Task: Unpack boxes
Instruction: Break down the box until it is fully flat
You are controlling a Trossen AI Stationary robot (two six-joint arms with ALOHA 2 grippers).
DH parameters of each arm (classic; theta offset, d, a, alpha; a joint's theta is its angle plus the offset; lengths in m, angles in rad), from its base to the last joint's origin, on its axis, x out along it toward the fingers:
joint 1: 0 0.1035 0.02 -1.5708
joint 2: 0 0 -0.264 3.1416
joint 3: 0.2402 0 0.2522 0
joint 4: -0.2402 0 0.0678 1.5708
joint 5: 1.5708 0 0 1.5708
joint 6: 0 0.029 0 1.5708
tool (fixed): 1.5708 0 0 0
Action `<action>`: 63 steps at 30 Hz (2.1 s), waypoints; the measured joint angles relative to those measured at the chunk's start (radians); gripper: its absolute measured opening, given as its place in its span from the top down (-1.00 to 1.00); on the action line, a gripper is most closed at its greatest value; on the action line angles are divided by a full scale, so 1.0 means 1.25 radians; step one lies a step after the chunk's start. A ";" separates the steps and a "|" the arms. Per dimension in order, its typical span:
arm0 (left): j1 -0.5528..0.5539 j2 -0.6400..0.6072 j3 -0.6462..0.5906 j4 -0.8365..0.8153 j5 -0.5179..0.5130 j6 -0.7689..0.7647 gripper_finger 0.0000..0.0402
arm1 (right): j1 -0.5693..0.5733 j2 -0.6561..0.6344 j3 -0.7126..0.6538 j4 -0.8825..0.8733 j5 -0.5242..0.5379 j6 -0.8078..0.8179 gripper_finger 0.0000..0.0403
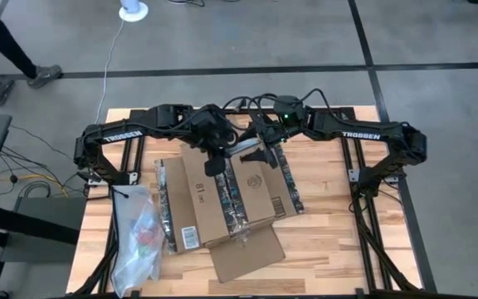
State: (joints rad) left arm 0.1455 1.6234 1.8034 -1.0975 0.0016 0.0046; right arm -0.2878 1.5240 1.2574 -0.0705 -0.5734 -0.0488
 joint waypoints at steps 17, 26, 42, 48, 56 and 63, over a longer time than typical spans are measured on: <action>-0.001 0.000 0.000 0.007 0.010 -0.004 0.47 | -0.001 0.002 0.000 0.000 0.004 -0.012 0.32; -0.001 0.000 0.000 0.007 0.004 -0.001 0.47 | -0.001 0.002 0.000 -0.002 0.002 -0.012 0.19; -0.001 0.000 0.000 0.006 0.000 -0.003 0.47 | -0.001 0.002 0.000 -0.032 -0.001 -0.022 0.06; -0.001 0.000 0.000 0.005 0.000 -0.003 0.47 | 0.001 0.002 0.000 -0.022 -0.001 -0.021 0.09; -0.001 -0.001 0.000 0.002 0.006 -0.003 0.47 | 0.011 0.002 0.000 -0.017 0.002 -0.028 0.13; -0.001 -0.001 0.000 0.003 0.012 -0.003 0.47 | 0.012 0.002 -0.001 0.013 0.001 -0.025 0.19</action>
State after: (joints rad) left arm 0.1448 1.6218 1.8034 -1.0935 0.0166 0.0013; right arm -0.2730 1.5269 1.2564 -0.0544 -0.5724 -0.0795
